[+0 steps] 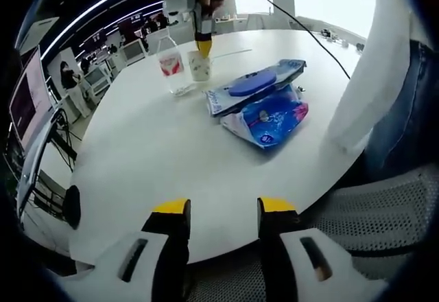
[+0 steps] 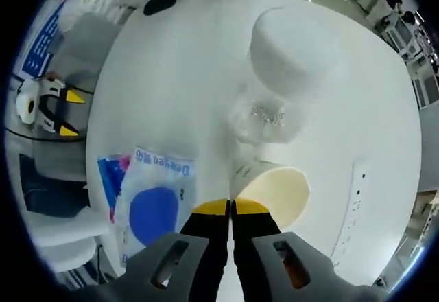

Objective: Arrange the tabletop items into an orderly group along one side of the table until the central work area is clear of visible clutter.

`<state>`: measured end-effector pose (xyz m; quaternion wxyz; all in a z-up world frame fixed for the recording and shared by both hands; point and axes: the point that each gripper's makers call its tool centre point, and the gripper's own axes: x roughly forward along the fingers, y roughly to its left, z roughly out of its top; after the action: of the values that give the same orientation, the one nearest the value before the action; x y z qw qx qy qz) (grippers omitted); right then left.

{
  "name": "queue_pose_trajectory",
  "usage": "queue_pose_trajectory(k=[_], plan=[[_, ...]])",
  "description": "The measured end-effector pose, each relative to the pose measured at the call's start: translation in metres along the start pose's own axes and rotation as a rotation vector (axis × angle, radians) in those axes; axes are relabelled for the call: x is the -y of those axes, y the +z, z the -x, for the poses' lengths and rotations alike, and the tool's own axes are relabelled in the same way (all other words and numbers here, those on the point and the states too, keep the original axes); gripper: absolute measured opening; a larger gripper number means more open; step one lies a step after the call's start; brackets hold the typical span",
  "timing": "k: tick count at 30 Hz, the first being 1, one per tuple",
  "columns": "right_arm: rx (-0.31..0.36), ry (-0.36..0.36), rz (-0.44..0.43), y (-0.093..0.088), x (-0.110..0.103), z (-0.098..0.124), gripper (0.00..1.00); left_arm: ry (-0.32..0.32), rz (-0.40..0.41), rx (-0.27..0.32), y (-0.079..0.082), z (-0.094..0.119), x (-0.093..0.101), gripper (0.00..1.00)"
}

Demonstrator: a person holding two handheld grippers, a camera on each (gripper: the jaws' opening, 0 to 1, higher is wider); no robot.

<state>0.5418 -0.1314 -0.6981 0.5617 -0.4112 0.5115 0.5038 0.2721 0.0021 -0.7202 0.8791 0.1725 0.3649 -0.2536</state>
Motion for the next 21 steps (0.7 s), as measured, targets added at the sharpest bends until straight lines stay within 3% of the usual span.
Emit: queue_pose_trajectory(k=[21], plan=[[-0.014,0.016,0.004,0.0053,-0.0024,-0.0093,0.00,0.009,-0.008,-0.013,-0.0024,-0.0008,-0.0014,0.37]])
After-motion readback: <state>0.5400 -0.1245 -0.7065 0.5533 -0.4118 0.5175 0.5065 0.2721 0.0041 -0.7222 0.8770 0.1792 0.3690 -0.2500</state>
